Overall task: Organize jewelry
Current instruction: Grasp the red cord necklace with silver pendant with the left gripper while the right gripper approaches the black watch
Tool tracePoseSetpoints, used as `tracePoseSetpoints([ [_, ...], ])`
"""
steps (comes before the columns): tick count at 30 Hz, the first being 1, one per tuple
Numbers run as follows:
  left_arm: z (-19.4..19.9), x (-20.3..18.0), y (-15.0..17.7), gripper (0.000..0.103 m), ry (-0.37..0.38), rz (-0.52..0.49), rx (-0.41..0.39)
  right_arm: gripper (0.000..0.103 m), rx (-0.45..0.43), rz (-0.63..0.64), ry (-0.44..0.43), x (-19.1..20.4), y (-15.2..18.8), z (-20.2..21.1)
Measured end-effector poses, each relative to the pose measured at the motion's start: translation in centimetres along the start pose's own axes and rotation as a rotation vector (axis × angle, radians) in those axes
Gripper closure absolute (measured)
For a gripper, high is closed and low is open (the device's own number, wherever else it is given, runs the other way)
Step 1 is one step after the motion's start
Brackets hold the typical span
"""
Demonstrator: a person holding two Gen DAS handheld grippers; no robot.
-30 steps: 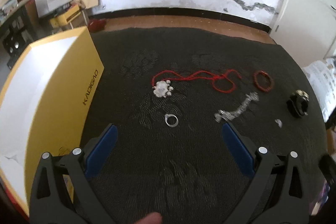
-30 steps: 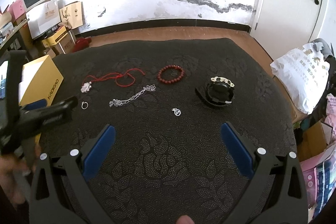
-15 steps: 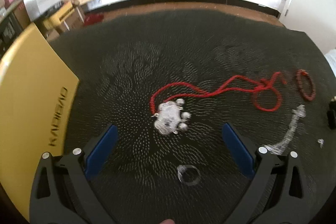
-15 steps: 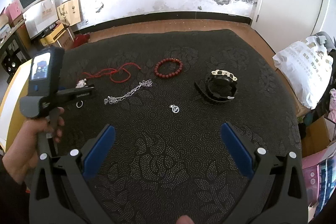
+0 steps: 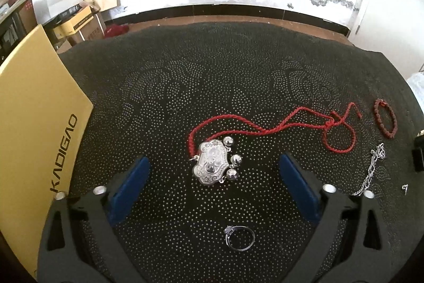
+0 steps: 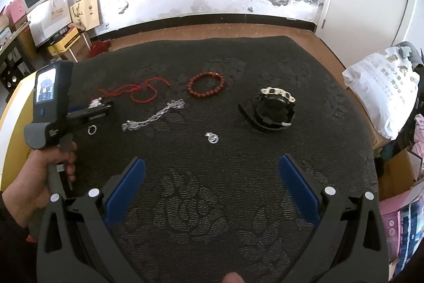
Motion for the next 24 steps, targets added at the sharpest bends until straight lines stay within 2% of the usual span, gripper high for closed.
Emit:
tracePoseSetpoints([
  [1, 0.3, -0.1, 0.0, 0.027, -0.001, -0.002, -0.009, 0.006, 0.0, -0.004, 0.003, -0.3, 0.0, 0.0],
  [2, 0.5, -0.1, -0.1, 0.045, -0.004, -0.007, -0.015, 0.006, 0.001, -0.009, 0.008, -0.6, 0.0, -0.1],
  [3, 0.7, -0.2, -0.2, 0.056, 0.001, -0.009, -0.017, 0.006, 0.0, -0.018, 0.011, -1.0, -0.1, -0.1],
  [4, 0.7, -0.2, -0.2, 0.06, -0.002, -0.01, -0.017, 0.006, -0.004, -0.024, 0.01, -1.3, -0.1, 0.0],
  [5, 0.8, -0.2, -0.3, 0.07, -0.001, -0.013, -0.019, 0.006, -0.009, -0.027, 0.011, -1.5, -0.1, 0.1],
  [11, 1.2, -0.4, -0.3, 0.072, -0.012, -0.021, -0.033, 0.006, -0.008, -0.024, 0.024, -2.8, -0.2, -0.3],
  [13, 2.0, -0.3, -0.6, 0.08, -0.012, -0.019, -0.05, 0.006, -0.01, -0.022, 0.026, -3.5, -0.1, -0.4],
  [14, 2.5, -0.3, -0.9, 0.096, -0.015, -0.025, -0.063, 0.006, -0.009, -0.024, 0.026, -3.8, -0.1, -0.4],
  [15, 3.1, -0.2, -1.2, 0.097, -0.003, -0.022, -0.059, 0.006, -0.01, -0.035, 0.024, -4.4, -0.1, -0.5],
  [17, 3.5, -0.1, -1.5, 0.097, 0.029, -0.004, -0.036, 0.006, -0.002, -0.058, 0.035, -5.7, 0.1, -0.8],
  [21, 4.0, 0.5, -1.5, 0.098, 0.041, 0.002, -0.033, 0.006, 0.025, -0.056, 0.072, -7.0, 0.6, -1.9],
  [24, 4.6, 1.3, -1.9, 0.098, 0.041, -0.001, -0.059, 0.006, 0.026, -0.052, 0.064, -6.7, 0.6, -2.0],
])
Point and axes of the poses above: each gripper's, at about its wrist camera, not at the fingertips, and z roughly against the way its jaws point, x to its left, y to its underside, the point moved 4 cm from there along -z, roughly the way its jaws point, and after that the axes turned 10 degrees about -y, right-handed, at the moved point
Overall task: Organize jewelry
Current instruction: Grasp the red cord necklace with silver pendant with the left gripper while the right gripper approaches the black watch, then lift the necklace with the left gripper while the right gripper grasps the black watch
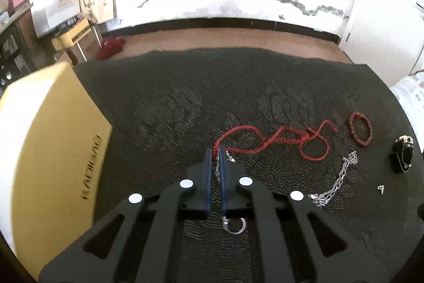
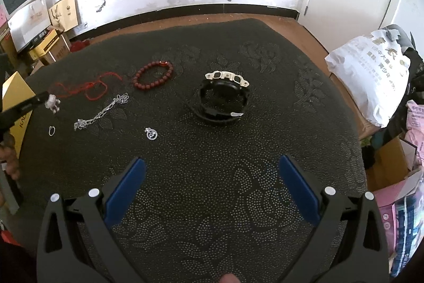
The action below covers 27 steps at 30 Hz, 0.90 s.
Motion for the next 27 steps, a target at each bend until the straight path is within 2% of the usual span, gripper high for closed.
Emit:
tracePoseSetpoints([
  [2, 0.6, 0.7, -0.3, 0.098, 0.023, 0.01, -0.016, 0.006, -0.007, 0.004, -0.009, 0.3, -0.2, 0.2],
  [4, 1.1, 1.3, -0.4, 0.098, 0.011, 0.01, -0.034, 0.006, -0.011, 0.01, -0.023, 0.7, -0.3, 0.3],
  [7, 1.9, 1.5, -0.5, 0.098, 0.033, 0.041, -0.021, 0.006, -0.016, 0.025, -0.033, 1.2, -0.4, 0.5],
  [10, 3.8, 1.4, -0.8, 0.098, 0.033, 0.034, -0.049, 0.006, -0.011, 0.002, -0.033, 0.5, -0.5, 0.0],
  [13, 5.6, 1.4, -1.3, 0.098, 0.027, 0.03, -0.079, 0.006, 0.03, -0.04, -0.024, -0.7, -0.1, -1.3],
  [17, 7.2, 1.6, -1.5, 0.098, 0.036, 0.014, -0.094, 0.006, 0.06, -0.031, 0.007, -1.6, -0.1, -2.7],
  [23, 7.5, 1.0, -1.5, 0.098, 0.047, 0.004, -0.091, 0.006, 0.137, -0.059, 0.045, -3.0, -1.6, -8.3],
  [27, 7.3, 1.0, -1.7, 0.098, 0.05, 0.0, -0.082, 0.006, 0.108, -0.073, 0.028, -3.2, -3.2, -9.7],
])
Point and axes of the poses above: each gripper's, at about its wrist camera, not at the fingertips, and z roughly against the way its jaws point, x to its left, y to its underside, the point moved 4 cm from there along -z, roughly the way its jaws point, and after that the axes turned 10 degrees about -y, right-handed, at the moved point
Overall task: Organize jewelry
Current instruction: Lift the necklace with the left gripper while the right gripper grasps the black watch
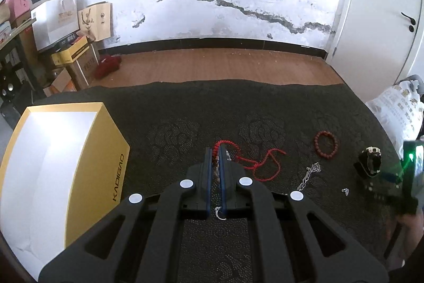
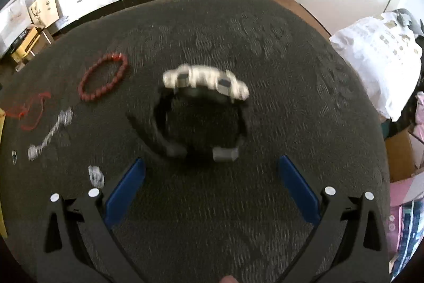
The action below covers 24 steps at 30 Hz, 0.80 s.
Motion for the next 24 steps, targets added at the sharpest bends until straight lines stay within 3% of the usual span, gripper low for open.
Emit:
tracePoseSetpoints([
  [2, 0.1, -0.3, 0.0, 0.098, 0.003, -0.002, 0.002, 0.006, -0.013, 0.002, -0.001, 0.0, -0.7, -0.4],
  [3, 0.1, -0.3, 0.1, 0.098, 0.006, -0.003, 0.004, 0.013, -0.021, 0.009, -0.003, 0.1, -1.1, -0.7],
  [5, 0.2, -0.5, 0.3, 0.098, 0.008, -0.009, 0.008, 0.038, -0.042, 0.017, -0.005, 0.6, -1.7, -0.3],
  [10, 0.4, -0.4, 0.6, 0.098, 0.026, -0.01, 0.027, 0.04, -0.025, 0.014, -0.003, 0.9, -1.7, 0.4],
  [13, 1.4, -0.1, 0.4, 0.098, 0.035, -0.004, 0.018, 0.04, -0.061, 0.043, -0.014, 2.7, -2.1, 2.0],
  [24, 10.3, 4.7, -3.3, 0.098, -0.087, -0.018, -0.105, 0.04, -0.204, 0.195, -0.242, 15.9, -4.6, 11.6],
])
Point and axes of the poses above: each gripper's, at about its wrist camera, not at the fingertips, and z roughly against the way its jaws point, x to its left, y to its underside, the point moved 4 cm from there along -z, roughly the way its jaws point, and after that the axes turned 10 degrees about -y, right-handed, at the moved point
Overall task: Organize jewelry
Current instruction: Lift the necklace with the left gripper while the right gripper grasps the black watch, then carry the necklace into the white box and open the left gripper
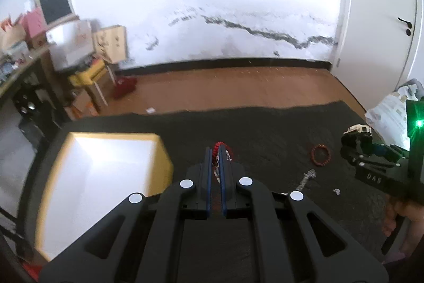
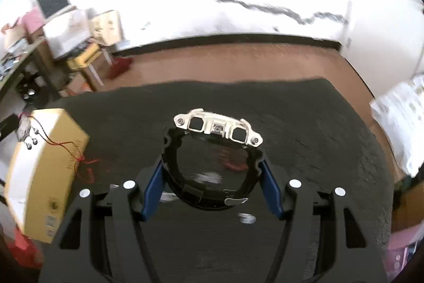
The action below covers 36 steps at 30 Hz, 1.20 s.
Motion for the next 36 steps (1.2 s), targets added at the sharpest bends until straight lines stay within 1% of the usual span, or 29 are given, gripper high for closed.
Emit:
tracePoseSetpoints([
  [3, 2.5, 3.4, -1.3, 0.098, -0.036, 0.031, -0.012, 0.04, -0.007, 0.029, -0.061, 3.8, -0.7, 0.7],
  [5, 4.2, 5.9, -1.8, 0.098, -0.09, 0.043, -0.027, 0.04, -0.006, 0.046, -0.091, 5.8, -0.8, 0.9],
  [10, 5.7, 11.6, -0.8, 0.098, -0.207, 0.088, -0.018, 0.04, 0.001, 0.111, -0.182, 12.5, -1.3, 0.7],
  [15, 4.4, 16.5, 2.0, 0.098, -0.277, 0.152, 0.04, 0.04, 0.008, 0.187, -0.262, 19.5, -1.3, 0.4],
  [16, 3.4, 17.5, 3.0, 0.098, -0.289, 0.169, 0.063, 0.04, 0.011, 0.205, -0.276, 20.8, -1.3, 0.3],
  [20, -0.2, 19.4, 6.1, 0.098, -0.322, 0.202, 0.129, 0.04, 0.022, 0.264, -0.311, 25.4, -1.0, -0.6],
  [22, -2.5, 20.4, 7.9, 0.098, -0.327, 0.233, 0.177, 0.04, 0.028, 0.289, -0.321, 27.0, -0.8, -1.1],
  [24, -4.0, 21.3, 9.6, 0.098, -0.335, 0.272, 0.207, 0.04, 0.035, 0.308, -0.33, 28.1, -0.4, -1.6],
  [26, -5.0, 22.6, 10.6, 0.098, -0.35, 0.321, 0.225, 0.04, 0.044, 0.325, -0.339, 29.2, -0.1, -2.0],
  [31, -5.9, 24.6, 11.5, 0.098, -0.399, 0.343, 0.226, 0.04, 0.061, 0.338, -0.348, 30.3, 0.8, -2.7],
  [32, -5.6, 25.7, 11.4, 0.098, -0.402, 0.382, 0.214, 0.04, 0.063, 0.338, -0.351, 30.4, 0.8, -2.8],
  [34, -5.3, 26.3, 11.5, 0.098, -0.378, 0.422, 0.222, 0.04, 0.062, 0.339, -0.352, 30.6, 0.8, -3.0],
  [36, -5.8, 26.2, 11.8, 0.098, -0.391, 0.4, 0.234, 0.04, 0.066, 0.345, -0.352, 31.0, 0.9, -3.3],
])
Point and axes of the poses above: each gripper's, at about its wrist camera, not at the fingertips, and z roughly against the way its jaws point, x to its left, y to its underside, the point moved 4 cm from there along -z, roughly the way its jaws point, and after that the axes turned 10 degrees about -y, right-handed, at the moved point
